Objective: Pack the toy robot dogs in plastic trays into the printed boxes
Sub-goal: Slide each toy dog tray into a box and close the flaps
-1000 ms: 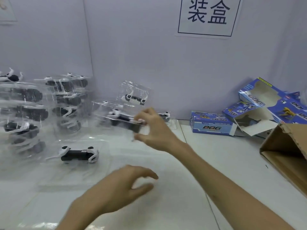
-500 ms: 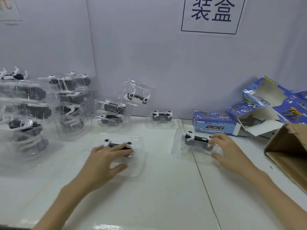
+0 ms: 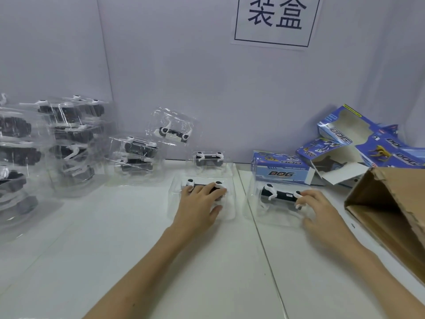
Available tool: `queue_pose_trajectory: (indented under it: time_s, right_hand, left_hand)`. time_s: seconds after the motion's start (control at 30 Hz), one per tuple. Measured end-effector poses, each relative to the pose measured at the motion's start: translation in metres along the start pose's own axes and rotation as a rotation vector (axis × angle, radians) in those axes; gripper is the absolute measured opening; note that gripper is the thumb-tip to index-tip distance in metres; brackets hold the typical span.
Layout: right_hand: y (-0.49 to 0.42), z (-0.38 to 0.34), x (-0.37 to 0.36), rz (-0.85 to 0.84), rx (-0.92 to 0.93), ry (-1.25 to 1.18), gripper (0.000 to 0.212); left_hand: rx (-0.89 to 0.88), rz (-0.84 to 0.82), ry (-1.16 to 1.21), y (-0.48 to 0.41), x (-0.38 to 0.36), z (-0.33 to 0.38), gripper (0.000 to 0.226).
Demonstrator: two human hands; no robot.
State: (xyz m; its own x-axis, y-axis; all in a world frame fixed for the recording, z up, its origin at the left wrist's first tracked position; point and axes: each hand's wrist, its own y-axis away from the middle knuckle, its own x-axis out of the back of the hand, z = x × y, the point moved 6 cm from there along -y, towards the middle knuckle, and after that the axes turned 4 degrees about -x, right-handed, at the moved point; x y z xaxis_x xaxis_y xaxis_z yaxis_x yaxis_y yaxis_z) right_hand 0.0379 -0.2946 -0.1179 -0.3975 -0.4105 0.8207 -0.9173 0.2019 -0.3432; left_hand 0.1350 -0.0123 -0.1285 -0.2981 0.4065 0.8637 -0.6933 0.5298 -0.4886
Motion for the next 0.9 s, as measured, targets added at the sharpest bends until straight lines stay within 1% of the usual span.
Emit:
queue_pose_trajectory:
  time_s: [0.17, 0.23, 0.27, 0.33, 0.43, 0.47, 0.53, 0.6, 0.67, 0.73, 0.8, 0.83, 0.9]
  right_hand:
    - [0.011, -0.012, 0.014, -0.093, 0.038, 0.015, 0.035]
    - [0.008, -0.018, 0.022, -0.115, 0.017, -0.007, 0.024]
    - [0.003, -0.020, 0.027, -0.116, -0.003, -0.066, 0.020]
    - [-0.017, -0.023, 0.036, -0.056, -0.040, -0.147, 0.020]
    - [-0.056, -0.034, 0.040, 0.037, -0.052, -0.159, 0.015]
    - [-0.070, -0.040, 0.036, 0.045, -0.042, -0.168, 0.017]
    - [-0.098, -0.053, 0.021, 0.020, 0.007, -0.165, 0.030]
    - [-0.128, -0.075, 0.000, -0.042, 0.085, -0.134, 0.043]
    - [-0.161, -0.097, -0.026, -0.109, 0.149, -0.087, 0.050]
    - [-0.195, -0.120, -0.054, -0.154, 0.216, -0.013, 0.052]
    - [-0.226, -0.134, -0.083, -0.218, 0.257, 0.106, 0.056]
    - [-0.238, -0.138, -0.098, -0.261, 0.269, 0.173, 0.058]
    - [-0.252, -0.137, -0.128, -0.395, 0.258, 0.298, 0.064]
  left_hand:
    - [0.022, 0.004, -0.037, -0.015, -0.004, -0.010, 0.042]
    - [0.022, -0.008, -0.037, -0.020, -0.006, -0.011, 0.042]
    - [0.019, -0.012, -0.024, -0.021, -0.006, -0.010, 0.041]
    - [0.012, 0.001, 0.039, -0.025, -0.003, -0.007, 0.036]
    - [0.049, 0.109, 0.157, -0.036, 0.020, -0.020, 0.033]
    - [0.063, 0.165, 0.136, -0.041, 0.032, -0.032, 0.033]
    - [0.097, 0.222, -0.020, -0.052, 0.055, -0.065, 0.039]
    - [0.168, 0.178, -0.178, -0.063, 0.074, -0.111, 0.055]
    - [0.266, 0.069, -0.290, -0.072, 0.087, -0.164, 0.071]
    - [0.339, -0.077, -0.355, -0.077, 0.089, -0.208, 0.082]
    - [0.358, -0.168, -0.339, -0.082, 0.084, -0.236, 0.081]
    - [0.358, -0.179, -0.313, -0.083, 0.083, -0.244, 0.079]
    - [0.314, -0.139, -0.269, -0.087, 0.082, -0.251, 0.072]
